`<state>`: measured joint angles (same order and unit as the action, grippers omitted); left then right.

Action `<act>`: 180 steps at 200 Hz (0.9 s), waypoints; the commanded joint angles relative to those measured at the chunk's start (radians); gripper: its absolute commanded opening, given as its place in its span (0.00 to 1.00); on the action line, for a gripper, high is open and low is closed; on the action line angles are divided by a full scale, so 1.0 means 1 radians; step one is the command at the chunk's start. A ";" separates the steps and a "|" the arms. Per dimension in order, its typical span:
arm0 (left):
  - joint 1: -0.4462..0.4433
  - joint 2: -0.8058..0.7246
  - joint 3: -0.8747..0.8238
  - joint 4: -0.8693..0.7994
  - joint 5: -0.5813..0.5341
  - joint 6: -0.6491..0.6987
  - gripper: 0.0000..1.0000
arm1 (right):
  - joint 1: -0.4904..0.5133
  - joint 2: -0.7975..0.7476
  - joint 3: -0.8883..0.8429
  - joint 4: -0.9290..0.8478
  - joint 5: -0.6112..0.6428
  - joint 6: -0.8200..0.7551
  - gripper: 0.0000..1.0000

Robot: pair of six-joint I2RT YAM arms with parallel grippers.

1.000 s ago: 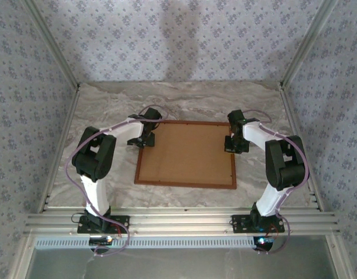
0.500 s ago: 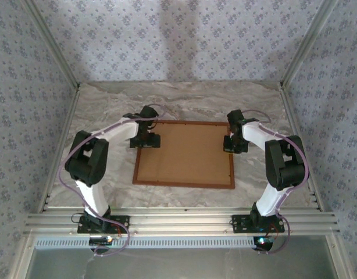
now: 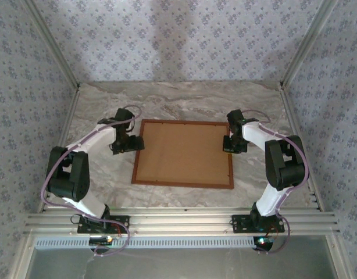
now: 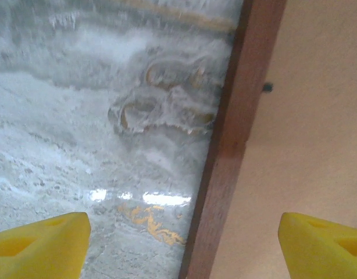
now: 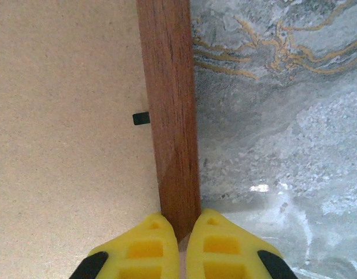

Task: Put the photo into the frame

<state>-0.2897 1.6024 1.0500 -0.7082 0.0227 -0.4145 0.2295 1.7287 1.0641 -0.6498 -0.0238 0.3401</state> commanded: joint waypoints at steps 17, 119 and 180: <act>0.002 -0.078 -0.077 -0.075 -0.005 0.014 0.84 | 0.001 -0.002 0.005 -0.020 -0.009 -0.010 0.04; -0.008 -0.173 -0.216 -0.113 -0.003 -0.061 0.84 | 0.002 0.003 -0.012 -0.001 -0.007 -0.005 0.04; -0.023 -0.132 -0.211 -0.081 -0.001 -0.062 0.84 | 0.002 0.006 -0.010 0.004 -0.002 -0.006 0.04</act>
<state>-0.3027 1.4506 0.8425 -0.7860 0.0143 -0.4652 0.2287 1.7287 1.0630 -0.6476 -0.0235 0.3328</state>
